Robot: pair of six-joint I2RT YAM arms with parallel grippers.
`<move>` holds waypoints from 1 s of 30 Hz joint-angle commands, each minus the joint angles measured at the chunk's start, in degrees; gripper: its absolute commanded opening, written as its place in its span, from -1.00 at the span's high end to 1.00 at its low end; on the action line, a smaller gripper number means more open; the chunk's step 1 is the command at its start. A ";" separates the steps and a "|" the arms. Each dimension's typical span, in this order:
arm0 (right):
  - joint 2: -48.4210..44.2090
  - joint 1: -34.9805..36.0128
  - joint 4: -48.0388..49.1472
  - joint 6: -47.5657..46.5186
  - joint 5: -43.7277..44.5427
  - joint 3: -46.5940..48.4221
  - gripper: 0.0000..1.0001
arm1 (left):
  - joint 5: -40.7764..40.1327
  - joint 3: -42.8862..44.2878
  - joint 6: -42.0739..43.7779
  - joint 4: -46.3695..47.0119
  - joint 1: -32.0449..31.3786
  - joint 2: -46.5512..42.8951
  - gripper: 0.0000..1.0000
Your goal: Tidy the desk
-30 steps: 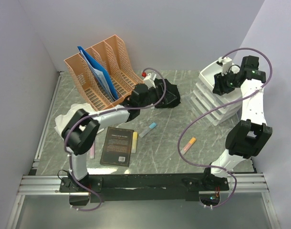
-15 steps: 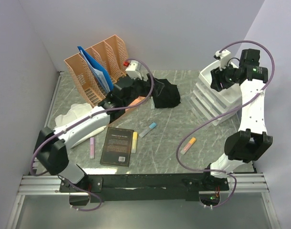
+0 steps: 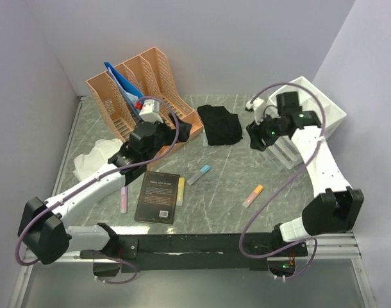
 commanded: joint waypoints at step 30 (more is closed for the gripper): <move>18.68 1.09 13.73 7.28 11.37 -12.00 0.87 | 1.30 -6.24 -5.39 1.02 1.65 -2.12 -0.99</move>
